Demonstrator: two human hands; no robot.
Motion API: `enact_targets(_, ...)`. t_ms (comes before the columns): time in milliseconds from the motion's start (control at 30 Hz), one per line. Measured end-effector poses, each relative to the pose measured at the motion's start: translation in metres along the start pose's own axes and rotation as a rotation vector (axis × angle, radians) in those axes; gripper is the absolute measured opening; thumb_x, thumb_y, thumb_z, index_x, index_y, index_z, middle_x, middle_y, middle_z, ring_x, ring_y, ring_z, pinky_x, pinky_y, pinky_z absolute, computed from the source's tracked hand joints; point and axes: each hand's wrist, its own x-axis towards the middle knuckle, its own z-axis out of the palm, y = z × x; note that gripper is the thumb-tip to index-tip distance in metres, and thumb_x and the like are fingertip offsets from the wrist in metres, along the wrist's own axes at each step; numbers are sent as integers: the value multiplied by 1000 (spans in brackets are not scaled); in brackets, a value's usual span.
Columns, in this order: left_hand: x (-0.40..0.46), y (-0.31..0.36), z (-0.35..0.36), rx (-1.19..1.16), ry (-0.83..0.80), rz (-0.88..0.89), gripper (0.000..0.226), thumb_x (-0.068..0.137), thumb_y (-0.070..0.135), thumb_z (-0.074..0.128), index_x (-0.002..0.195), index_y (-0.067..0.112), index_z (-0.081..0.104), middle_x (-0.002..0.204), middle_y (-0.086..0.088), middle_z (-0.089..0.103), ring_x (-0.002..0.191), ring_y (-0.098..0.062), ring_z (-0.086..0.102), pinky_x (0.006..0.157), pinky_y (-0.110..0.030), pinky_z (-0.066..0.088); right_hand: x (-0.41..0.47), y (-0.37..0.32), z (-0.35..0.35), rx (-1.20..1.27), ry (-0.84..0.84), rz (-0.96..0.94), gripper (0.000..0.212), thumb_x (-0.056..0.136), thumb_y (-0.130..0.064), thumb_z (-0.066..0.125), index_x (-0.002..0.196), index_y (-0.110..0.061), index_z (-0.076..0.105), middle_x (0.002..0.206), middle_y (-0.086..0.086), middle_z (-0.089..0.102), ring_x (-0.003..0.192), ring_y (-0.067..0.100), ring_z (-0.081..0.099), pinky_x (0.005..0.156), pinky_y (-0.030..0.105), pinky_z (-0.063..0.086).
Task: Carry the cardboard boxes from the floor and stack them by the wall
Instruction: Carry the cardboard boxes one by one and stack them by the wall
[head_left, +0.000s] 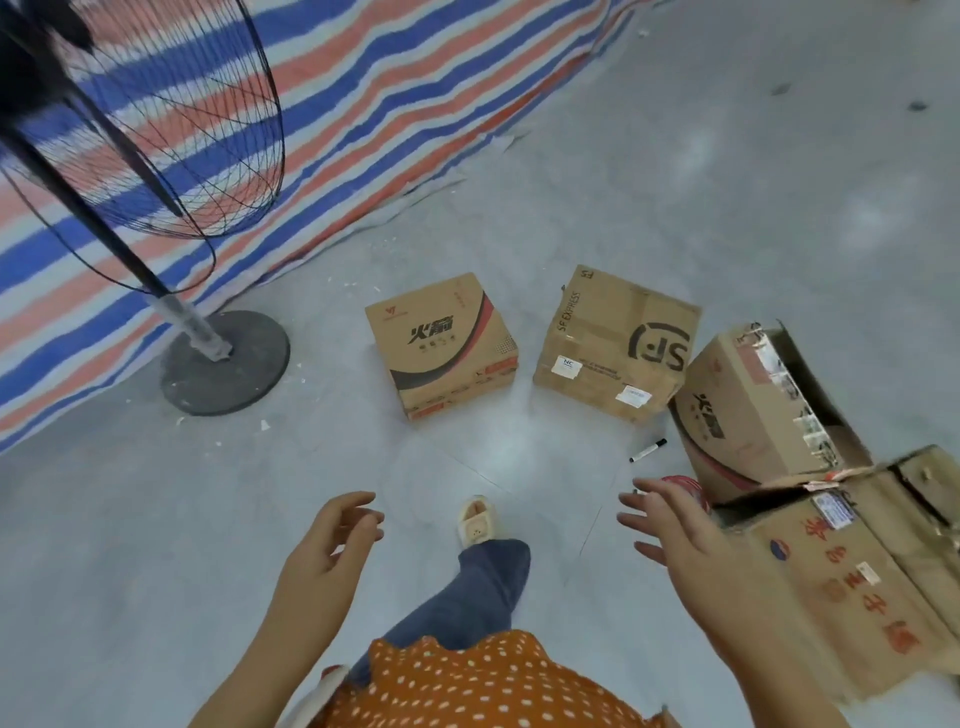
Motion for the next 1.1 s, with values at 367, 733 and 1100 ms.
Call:
enact_targets(367,202,115,42,-36,-14,49,16,96,28,48,101,44,51,105,11,64,98,-9,62,88,-31,47,212,-92,-34,-21,-5,-46,21,97,-35,41,114,-31,54,113,-9,63,102,5,62,89,29,49)
enact_targets(733,314,125,72,-37,219,-269,20,98,28,46,117,27,52,108,4,63,101,-13,61,84,-25,43,424,-141,-9,-173,-316,71,29,100,-33,39,120,-22,55,113,-5,65,102,7,63,90,33,50)
enact_targets(1100,489,16,124,-28,225,-610,18,97,24,50,113,28,55,102,2,66,102,-22,63,85,-36,50,668,-76,69,-188,-349,336,20,99,-27,44,105,-29,63,102,-6,71,97,12,67,74,28,51)
